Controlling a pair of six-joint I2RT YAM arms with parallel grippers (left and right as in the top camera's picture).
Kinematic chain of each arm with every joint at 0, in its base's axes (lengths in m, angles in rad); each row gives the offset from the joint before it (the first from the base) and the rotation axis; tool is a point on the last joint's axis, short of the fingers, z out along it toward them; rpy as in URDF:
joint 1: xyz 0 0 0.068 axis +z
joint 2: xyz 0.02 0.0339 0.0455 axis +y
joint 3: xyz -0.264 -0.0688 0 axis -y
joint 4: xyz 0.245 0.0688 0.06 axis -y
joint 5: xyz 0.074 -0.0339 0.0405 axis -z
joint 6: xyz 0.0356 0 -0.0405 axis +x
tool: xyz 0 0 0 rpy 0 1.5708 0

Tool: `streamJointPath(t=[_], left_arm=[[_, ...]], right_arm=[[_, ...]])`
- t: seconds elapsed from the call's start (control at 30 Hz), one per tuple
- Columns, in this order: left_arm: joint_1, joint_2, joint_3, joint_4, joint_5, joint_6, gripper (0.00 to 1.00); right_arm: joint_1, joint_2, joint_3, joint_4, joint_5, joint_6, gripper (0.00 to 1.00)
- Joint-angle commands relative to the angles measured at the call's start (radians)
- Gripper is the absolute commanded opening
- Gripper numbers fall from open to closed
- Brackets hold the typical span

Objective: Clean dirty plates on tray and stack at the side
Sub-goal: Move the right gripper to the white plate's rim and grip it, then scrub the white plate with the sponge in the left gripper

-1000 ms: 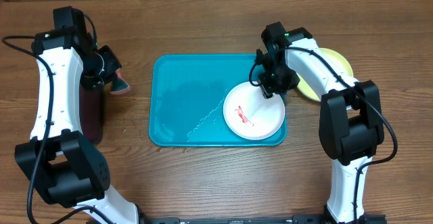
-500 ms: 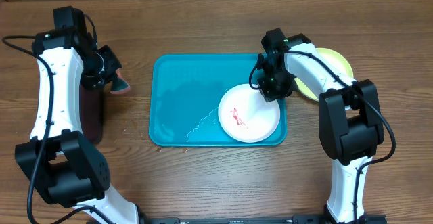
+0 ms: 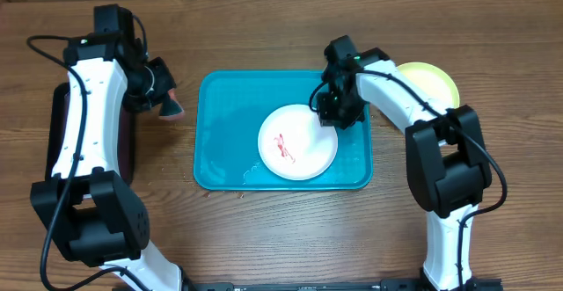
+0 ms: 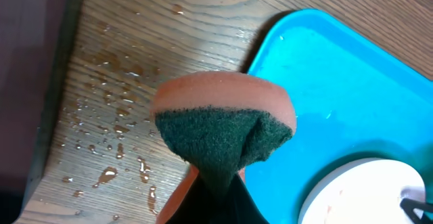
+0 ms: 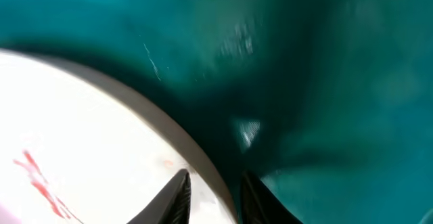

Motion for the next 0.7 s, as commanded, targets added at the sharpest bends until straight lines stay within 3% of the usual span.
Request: streamJointPath(t=[0.0, 0.13, 0.33, 0.57, 0.67], left_arm=[[-0.013, 0.002, -0.009, 0.003, 0.011, 0.027, 0.04], [-0.023, 0.002, -0.009, 0.005, 0.011, 0.028, 0.04], [-0.041, 0.002, -0.009, 0.005, 0.013, 0.035, 0.04], [-0.079, 0.002, -0.009, 0.013, 0.105, 0.102, 0.04], [-0.101, 0.002, -0.009, 0.013, 0.126, 0.102, 0.04]], right_arm=[[-0.006, -0.019, 0.000, -0.039, 0.064, -0.080, 0.31], [-0.006, -0.019, -0.001, -0.084, 0.081, -0.104, 0.31], [0.001, -0.019, -0.015, -0.065, 0.043, -0.084, 0.17], [0.007, -0.019, -0.099, 0.050, 0.036, 0.066, 0.04], [0.007, -0.019, -0.111, 0.076, 0.016, 0.157, 0.04]])
